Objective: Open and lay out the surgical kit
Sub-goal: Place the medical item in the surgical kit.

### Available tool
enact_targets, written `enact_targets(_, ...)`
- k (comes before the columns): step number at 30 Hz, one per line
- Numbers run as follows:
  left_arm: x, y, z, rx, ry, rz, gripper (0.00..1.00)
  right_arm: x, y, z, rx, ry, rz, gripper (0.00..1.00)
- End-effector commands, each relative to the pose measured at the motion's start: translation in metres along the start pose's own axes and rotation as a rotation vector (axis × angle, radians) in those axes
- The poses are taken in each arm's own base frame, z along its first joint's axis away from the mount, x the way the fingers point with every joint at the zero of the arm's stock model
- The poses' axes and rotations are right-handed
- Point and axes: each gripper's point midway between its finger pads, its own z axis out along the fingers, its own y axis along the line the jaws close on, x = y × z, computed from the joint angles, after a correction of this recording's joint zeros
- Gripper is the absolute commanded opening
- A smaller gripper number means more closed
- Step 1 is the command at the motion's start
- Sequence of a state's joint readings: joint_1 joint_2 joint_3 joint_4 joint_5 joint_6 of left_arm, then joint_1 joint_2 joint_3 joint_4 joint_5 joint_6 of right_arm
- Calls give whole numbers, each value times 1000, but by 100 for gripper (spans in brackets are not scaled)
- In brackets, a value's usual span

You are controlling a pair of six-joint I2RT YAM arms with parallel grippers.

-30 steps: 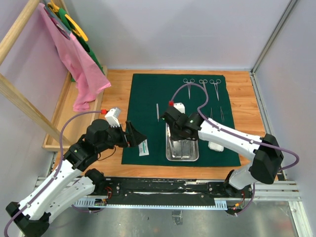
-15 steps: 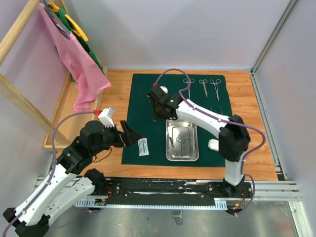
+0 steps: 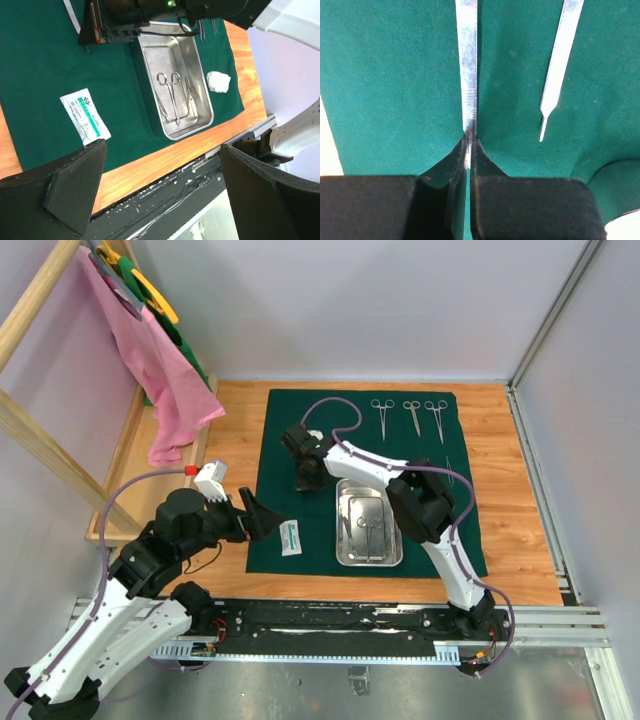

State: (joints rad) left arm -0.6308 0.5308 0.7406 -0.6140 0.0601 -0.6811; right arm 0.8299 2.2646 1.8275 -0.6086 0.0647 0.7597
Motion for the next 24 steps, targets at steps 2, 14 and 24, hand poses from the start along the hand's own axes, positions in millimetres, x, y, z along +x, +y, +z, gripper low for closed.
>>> enact_targets(2, -7, -4, -8, 5, -25, 2, 99, -24, -7, -5, 23, -50, 68, 1)
enact_targets(14, -8, -4, -9, 4, -25, 7, 99, -39, -18, 13, 16, -38, 136, 1)
enact_targets(24, -5, -2, -6, 0, -17, 2, 99, -34, -17, 18, 5, -23, 127, 25)
